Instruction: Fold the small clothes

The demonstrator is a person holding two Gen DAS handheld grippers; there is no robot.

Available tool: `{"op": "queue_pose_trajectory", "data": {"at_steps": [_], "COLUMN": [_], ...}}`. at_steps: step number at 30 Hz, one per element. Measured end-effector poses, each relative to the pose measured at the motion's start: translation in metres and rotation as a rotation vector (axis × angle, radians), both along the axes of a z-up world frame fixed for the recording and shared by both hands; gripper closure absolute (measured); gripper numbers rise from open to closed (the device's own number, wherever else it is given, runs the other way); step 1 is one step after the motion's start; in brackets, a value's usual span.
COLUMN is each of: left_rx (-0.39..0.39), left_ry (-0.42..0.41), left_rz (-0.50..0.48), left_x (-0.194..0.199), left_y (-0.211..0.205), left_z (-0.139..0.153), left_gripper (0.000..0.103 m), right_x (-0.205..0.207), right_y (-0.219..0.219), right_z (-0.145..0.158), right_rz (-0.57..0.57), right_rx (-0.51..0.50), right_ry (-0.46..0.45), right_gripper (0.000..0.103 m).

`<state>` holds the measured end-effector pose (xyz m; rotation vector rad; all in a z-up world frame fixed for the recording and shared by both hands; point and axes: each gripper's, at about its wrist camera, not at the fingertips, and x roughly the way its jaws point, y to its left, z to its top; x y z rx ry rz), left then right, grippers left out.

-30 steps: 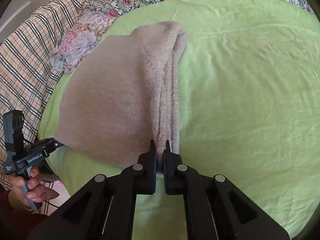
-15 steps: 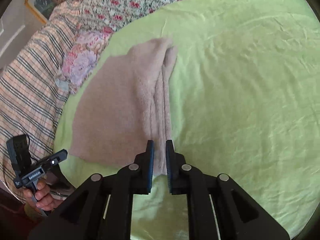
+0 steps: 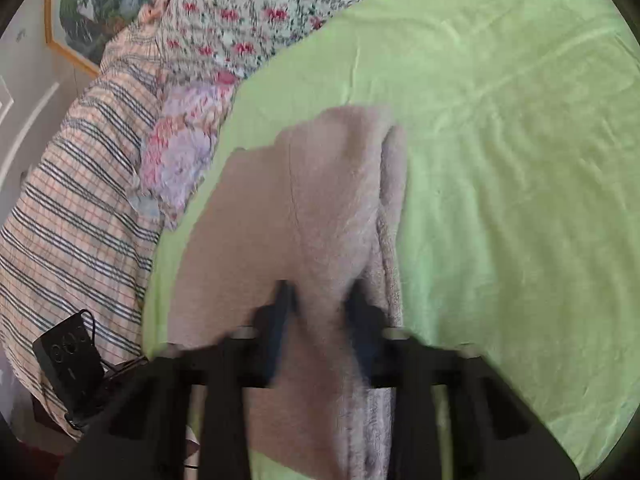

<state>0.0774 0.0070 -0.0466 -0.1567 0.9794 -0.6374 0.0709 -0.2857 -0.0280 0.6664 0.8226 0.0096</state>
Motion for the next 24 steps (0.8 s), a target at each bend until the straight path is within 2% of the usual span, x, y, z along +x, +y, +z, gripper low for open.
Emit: {"op": "queue_pose_trajectory", "data": {"at_steps": [2, 3, 7, 11, 14, 17, 20, 24], "left_rx": [0.025, 0.01, 0.013, 0.018, 0.038, 0.086, 0.089, 0.098], "left_ry": [0.04, 0.045, 0.051, 0.056, 0.058, 0.064, 0.058, 0.003], "left_rz": [0.004, 0.007, 0.017, 0.024, 0.027, 0.037, 0.078, 0.127], "left_x": [0.001, -0.002, -0.003, -0.004, -0.005, -0.006, -0.011, -0.018], "left_y": [-0.002, -0.002, -0.009, -0.012, -0.015, -0.021, -0.016, 0.0], "left_z": [-0.017, -0.02, -0.021, -0.023, -0.022, -0.016, -0.001, 0.024], "left_gripper": [0.094, 0.094, 0.094, 0.094, 0.093, 0.092, 0.087, 0.069], "right_x": [-0.007, -0.006, 0.005, 0.006, 0.006, -0.001, -0.014, -0.03], "right_y": [0.002, 0.001, -0.002, -0.009, -0.007, -0.005, -0.002, -0.001], "right_z": [0.017, 0.019, -0.002, -0.021, -0.018, -0.008, 0.005, 0.018], "right_rz": [0.008, 0.012, 0.014, -0.02, -0.032, -0.044, -0.058, -0.063], "right_rx": [-0.048, -0.071, -0.136, -0.092, -0.111, -0.112, -0.142, -0.148], "right_ry": [-0.041, -0.035, 0.055, 0.067, 0.07, 0.054, 0.036, 0.013], "right_gripper": [0.088, 0.088, 0.088, 0.088, 0.087, 0.082, 0.081, 0.081]}}
